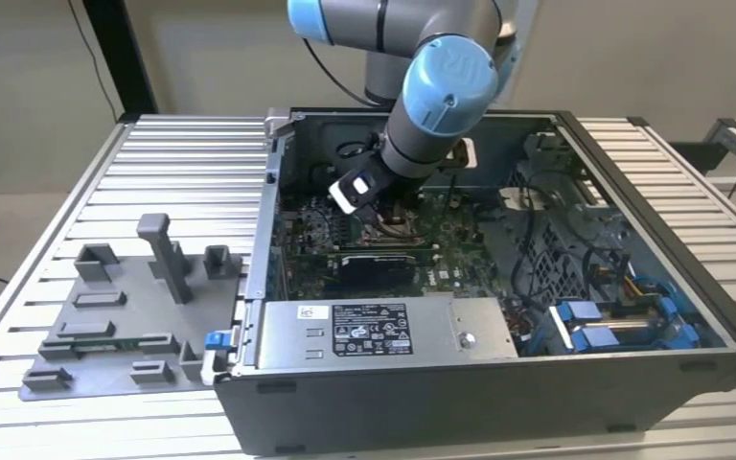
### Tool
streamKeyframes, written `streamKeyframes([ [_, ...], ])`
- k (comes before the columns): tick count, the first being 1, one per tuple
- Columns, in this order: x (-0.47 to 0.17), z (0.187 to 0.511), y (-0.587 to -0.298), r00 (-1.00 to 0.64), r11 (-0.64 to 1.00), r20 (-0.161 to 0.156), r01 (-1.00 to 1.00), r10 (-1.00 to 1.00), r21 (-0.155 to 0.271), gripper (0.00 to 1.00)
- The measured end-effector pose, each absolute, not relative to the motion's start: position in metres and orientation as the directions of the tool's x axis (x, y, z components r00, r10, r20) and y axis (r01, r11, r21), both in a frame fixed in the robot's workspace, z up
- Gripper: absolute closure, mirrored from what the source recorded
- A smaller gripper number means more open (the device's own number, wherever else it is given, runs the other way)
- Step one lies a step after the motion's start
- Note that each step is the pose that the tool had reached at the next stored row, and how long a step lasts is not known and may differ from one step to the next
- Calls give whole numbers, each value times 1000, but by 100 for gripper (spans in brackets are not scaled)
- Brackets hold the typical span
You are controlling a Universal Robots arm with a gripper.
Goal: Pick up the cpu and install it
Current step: 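Install the second cpu locking lever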
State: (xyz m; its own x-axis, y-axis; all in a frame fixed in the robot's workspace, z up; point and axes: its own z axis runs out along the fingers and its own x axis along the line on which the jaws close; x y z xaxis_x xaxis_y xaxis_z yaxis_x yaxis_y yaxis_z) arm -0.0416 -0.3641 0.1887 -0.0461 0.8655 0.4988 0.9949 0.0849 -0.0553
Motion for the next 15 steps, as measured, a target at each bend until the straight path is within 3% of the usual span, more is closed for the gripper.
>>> streamKeyframes([
  [15, -40, 188, -369, -46, 85, 499, 995, 866, -55, 100],
])
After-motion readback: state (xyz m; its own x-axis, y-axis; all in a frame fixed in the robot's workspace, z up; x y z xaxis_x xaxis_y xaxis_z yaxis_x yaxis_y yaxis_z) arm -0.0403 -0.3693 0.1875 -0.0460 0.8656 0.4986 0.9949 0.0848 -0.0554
